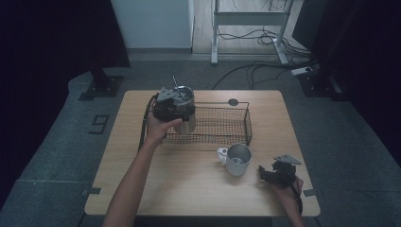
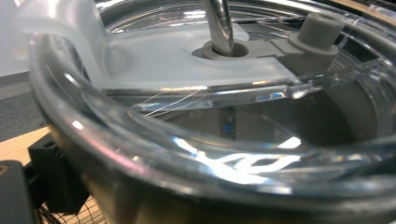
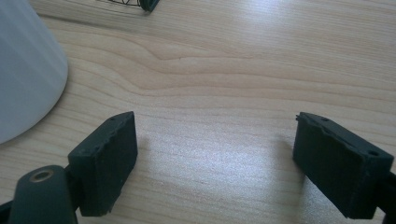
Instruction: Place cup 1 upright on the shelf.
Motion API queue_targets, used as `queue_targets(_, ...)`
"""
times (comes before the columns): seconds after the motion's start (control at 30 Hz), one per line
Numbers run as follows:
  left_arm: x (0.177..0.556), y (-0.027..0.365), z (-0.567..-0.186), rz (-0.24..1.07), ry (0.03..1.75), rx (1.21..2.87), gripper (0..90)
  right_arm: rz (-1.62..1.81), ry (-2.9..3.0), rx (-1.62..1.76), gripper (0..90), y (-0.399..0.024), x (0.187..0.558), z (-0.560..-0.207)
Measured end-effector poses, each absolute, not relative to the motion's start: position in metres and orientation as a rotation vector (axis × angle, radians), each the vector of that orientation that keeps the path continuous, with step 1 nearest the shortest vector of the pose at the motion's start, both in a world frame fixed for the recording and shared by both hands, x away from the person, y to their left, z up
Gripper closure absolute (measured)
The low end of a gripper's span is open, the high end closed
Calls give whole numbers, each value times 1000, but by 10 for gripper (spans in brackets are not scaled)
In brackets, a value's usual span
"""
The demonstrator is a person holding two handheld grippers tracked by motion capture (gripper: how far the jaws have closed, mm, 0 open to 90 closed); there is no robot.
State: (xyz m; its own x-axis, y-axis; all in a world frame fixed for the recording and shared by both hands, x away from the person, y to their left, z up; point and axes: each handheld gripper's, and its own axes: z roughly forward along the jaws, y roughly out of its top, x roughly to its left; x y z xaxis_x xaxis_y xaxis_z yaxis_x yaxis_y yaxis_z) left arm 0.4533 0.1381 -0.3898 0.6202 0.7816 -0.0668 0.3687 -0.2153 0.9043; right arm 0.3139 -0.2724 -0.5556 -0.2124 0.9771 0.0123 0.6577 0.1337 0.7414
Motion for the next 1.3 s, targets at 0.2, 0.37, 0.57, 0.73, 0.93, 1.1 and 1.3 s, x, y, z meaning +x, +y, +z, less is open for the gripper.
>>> queue_targets(0.2,458,138,-394,505,941,1822,38,869,1933,1567,138,-272,314,-556)
queue_targets(0.37,462,136,-399,507,954,1830,38,868,1933,1566,138,-272,314,-556)
queue_targets(0.57,466,135,-403,509,970,1826,38,869,1933,1566,139,-272,314,-556)
queue_targets(0.73,468,135,-403,514,973,1820,38,869,1933,1566,139,-272,314,-556)
queue_targets(0.93,470,136,-405,515,978,1819,39,869,1933,1566,139,-272,314,-556)
queue_targets(1.1,474,136,-404,523,980,1817,39,869,1933,1567,138,-272,314,-556)
queue_targets(1.3,480,133,-402,530,977,1821,39,869,1933,1567,138,-272,314,-556)
